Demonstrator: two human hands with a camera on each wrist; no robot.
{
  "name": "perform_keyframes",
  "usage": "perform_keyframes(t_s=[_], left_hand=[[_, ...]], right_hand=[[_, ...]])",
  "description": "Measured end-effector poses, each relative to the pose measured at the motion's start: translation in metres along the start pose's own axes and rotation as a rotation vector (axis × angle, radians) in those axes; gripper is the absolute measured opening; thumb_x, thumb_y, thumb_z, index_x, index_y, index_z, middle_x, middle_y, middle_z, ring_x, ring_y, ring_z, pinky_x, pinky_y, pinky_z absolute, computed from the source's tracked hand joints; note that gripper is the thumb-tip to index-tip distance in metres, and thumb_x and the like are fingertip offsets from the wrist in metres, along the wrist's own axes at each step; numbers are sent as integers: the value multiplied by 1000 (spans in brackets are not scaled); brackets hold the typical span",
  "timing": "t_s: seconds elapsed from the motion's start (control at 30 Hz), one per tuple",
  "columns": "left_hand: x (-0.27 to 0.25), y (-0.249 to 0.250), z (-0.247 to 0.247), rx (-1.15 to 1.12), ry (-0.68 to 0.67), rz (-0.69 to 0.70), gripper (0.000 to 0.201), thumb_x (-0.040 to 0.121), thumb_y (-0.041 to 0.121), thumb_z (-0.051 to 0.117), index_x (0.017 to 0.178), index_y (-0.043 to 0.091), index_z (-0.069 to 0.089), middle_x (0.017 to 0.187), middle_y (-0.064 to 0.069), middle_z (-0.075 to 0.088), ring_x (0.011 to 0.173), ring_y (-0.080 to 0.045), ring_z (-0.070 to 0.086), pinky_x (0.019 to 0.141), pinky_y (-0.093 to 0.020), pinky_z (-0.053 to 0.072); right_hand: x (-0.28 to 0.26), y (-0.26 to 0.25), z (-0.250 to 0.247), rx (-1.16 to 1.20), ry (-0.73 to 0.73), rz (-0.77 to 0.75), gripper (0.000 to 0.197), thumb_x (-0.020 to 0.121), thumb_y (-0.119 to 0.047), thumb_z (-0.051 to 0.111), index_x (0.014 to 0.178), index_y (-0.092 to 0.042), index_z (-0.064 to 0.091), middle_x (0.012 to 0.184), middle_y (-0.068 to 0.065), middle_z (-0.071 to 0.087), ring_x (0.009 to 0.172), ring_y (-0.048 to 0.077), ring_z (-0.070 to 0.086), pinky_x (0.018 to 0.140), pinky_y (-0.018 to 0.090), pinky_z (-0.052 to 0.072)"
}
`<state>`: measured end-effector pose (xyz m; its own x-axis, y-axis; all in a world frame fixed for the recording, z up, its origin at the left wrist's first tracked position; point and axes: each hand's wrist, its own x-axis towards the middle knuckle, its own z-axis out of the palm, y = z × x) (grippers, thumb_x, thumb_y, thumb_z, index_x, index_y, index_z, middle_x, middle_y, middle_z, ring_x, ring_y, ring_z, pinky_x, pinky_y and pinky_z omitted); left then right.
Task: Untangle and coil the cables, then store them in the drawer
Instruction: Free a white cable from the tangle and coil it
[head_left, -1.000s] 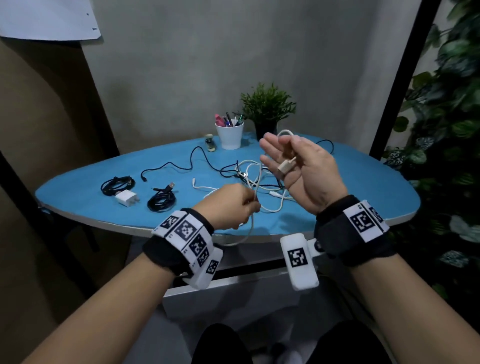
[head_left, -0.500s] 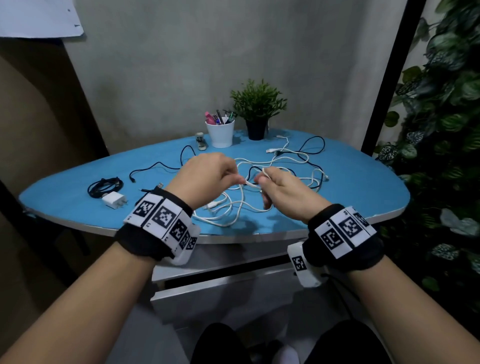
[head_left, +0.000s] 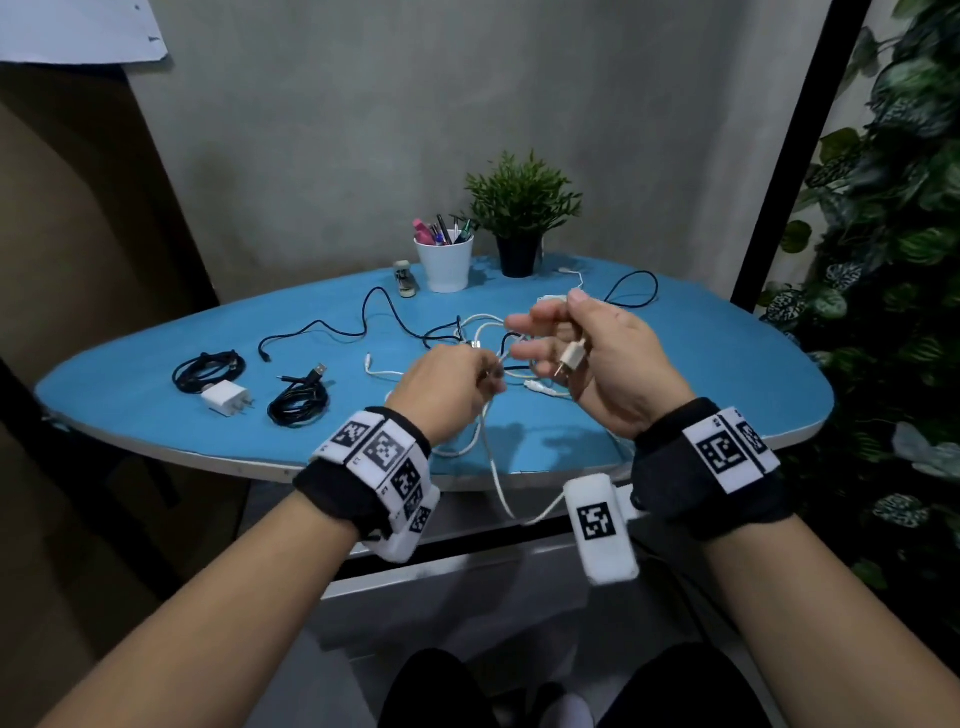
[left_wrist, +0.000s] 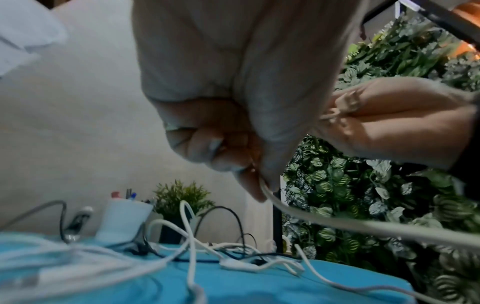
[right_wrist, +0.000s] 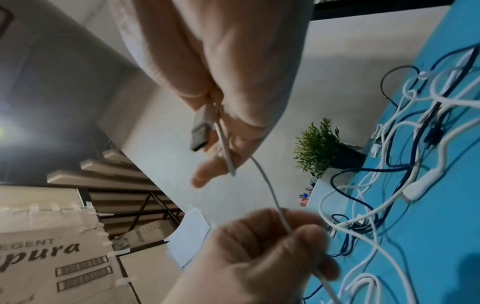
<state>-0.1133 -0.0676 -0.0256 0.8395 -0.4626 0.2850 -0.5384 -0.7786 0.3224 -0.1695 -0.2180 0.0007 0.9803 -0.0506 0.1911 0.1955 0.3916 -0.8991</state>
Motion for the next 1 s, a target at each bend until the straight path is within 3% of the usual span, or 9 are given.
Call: perform_keyframes(t_s=[0.1,0.2,0.37,0.5,0.57,0.67,0.77,0.87,1.0], left_hand=[[-8,7,11,-160,-140,-34,8,85,26,63,92,21,63,84,0,70,79,-17,62,70,-25,47],[-18,10,15,-248,-265,-20,7,82,20,65,89,20,65,73,5,65,62,-5,54,57,-18,40],[-30,3,8,-312,-359,-19,10,82,12,62,75,17,66,61,6,61,40,3,46,45,-13,38],[-24,5,-11,-618,-191,-105,12,92,10,55,81,10,57,66,-1,63,37,-4,51,39,-16,41],[-18,8,-21,-743,-48,-109,12,93,9,54,81,9,55,67,-5,60,43,-6,57,44,-18,48],[-10,10,-28,-781,129,-66,13,91,12,57,79,13,56,69,-5,60,55,-10,64,56,-22,56],[-4,15,-29,-763,237,-25,13,89,13,61,77,17,58,68,-1,59,56,-9,64,57,-22,56],[0,16,-24,-762,251,-27,11,89,12,61,79,15,59,66,0,59,53,-9,63,54,-22,55],[0,14,-9,-754,161,-72,9,92,10,55,83,11,57,72,-4,59,47,-8,60,47,-21,52]], right_hand=[[6,3,-2,124,27,-59,31,102,-17,33,87,-1,56,100,18,64,85,23,69,74,30,57],[14,3,-11,104,91,-130,26,101,-13,37,92,-4,59,98,12,59,94,20,61,87,29,53],[22,3,-28,-386,162,-263,22,99,-12,42,96,-16,63,76,1,49,61,6,43,58,20,39],[21,4,-29,-936,74,-229,20,99,-14,42,106,-12,60,98,-5,63,85,5,55,76,28,43],[16,3,-24,-1050,3,-143,20,100,-18,39,108,-12,57,92,-4,67,87,10,57,73,25,42],[7,4,-16,-1000,-66,-84,27,100,-30,36,100,-14,58,68,-1,62,72,16,60,70,31,44],[0,8,-12,-1055,-162,-68,42,97,-45,37,88,-12,63,60,5,53,56,16,55,65,34,46],[-6,8,-10,-952,-197,-27,44,99,-39,37,72,-12,59,49,0,41,45,15,43,58,32,43],[-7,-2,-14,-552,-126,-35,44,102,-30,32,70,-7,52,40,-2,37,40,15,32,50,27,37]])
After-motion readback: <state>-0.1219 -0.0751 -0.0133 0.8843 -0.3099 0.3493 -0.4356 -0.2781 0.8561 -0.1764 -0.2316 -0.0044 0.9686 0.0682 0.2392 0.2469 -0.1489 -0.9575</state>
